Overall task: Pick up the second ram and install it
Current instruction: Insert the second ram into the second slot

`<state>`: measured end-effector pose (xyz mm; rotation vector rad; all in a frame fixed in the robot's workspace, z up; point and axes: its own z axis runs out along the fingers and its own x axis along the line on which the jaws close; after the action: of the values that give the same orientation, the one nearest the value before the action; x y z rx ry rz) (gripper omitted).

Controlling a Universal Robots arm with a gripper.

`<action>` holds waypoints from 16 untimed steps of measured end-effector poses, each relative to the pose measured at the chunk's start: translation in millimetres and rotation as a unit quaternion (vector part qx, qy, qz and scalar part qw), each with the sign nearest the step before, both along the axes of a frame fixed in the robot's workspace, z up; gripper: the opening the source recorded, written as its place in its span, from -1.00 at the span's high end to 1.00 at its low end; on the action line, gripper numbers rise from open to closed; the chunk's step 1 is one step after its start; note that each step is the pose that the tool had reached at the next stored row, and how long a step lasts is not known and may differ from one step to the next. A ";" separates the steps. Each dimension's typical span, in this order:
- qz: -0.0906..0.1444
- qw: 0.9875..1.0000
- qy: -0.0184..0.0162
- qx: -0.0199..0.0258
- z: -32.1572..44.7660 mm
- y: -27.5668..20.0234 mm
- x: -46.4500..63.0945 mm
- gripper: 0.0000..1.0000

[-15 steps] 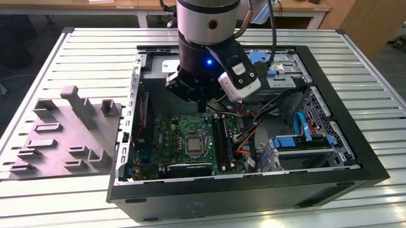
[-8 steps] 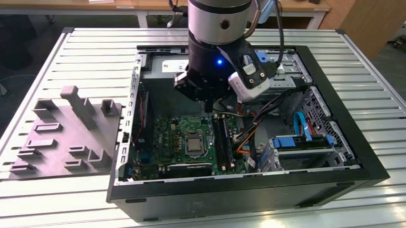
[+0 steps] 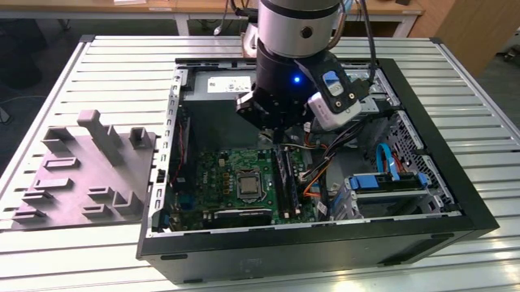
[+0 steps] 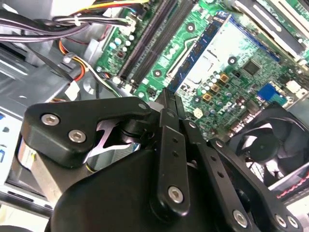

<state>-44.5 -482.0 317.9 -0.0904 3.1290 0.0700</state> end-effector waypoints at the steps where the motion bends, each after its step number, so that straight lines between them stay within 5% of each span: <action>1: 0.000 1.000 0.000 0.000 -0.1 0.0 2.1 0.77; 16: 0.000 1.000 0.000 0.002 -6.2 0.0 8.3 0.77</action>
<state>-36.2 -482.0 311.7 -0.0896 3.1288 0.0748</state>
